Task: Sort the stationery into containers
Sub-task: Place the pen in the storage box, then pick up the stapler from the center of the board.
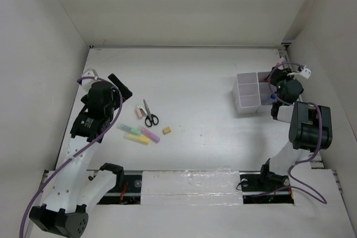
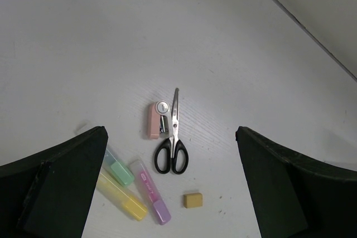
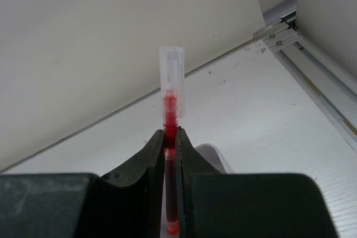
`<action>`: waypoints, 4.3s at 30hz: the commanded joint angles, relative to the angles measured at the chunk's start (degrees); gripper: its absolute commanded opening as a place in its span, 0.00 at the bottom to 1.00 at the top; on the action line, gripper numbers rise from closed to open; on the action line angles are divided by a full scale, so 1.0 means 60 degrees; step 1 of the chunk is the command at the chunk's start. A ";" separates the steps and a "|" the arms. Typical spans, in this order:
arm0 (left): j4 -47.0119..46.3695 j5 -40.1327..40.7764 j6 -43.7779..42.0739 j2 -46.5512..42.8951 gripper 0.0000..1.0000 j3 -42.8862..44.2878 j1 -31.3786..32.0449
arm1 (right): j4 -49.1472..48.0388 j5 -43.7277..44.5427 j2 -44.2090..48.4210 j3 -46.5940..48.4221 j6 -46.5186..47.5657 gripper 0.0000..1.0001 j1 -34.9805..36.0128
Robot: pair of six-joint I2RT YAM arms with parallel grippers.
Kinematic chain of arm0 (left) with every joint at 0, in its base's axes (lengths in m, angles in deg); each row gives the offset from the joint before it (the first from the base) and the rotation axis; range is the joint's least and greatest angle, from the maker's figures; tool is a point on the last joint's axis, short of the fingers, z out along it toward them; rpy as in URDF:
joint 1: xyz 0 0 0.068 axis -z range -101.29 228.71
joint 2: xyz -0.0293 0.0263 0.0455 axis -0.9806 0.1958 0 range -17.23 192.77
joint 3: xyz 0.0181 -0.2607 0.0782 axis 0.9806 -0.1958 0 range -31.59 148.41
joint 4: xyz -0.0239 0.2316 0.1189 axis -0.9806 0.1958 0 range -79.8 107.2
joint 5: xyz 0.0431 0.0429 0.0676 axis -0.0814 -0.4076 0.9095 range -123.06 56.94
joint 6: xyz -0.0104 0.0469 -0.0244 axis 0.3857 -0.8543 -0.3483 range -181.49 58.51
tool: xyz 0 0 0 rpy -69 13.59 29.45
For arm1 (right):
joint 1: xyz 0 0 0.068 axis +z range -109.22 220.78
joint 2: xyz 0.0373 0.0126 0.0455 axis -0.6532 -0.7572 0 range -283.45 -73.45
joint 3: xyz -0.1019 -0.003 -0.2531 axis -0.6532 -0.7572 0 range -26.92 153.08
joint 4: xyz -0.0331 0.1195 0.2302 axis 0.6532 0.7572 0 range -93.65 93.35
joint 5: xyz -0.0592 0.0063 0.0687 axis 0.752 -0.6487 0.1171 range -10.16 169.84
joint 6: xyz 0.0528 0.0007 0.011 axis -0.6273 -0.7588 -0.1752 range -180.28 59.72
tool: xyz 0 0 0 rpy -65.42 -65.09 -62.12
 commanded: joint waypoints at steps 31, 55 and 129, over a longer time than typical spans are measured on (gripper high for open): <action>0.0562 0.1263 0.0909 0.0688 1.00 0.0262 -0.0022 | 1.0138 0.3713 0.3220 0.4436 0.3815 1.00 0.8682; 0.0127 0.0360 0.0633 0.0658 1.00 -0.0146 -0.0022 | 1.3553 0.6064 -0.1426 0.7354 0.0872 0.79 1.3081; -0.1311 0.0298 0.2052 0.8100 0.54 0.0366 0.0168 | 1.2381 0.3945 0.3703 0.2987 0.2086 0.81 1.0678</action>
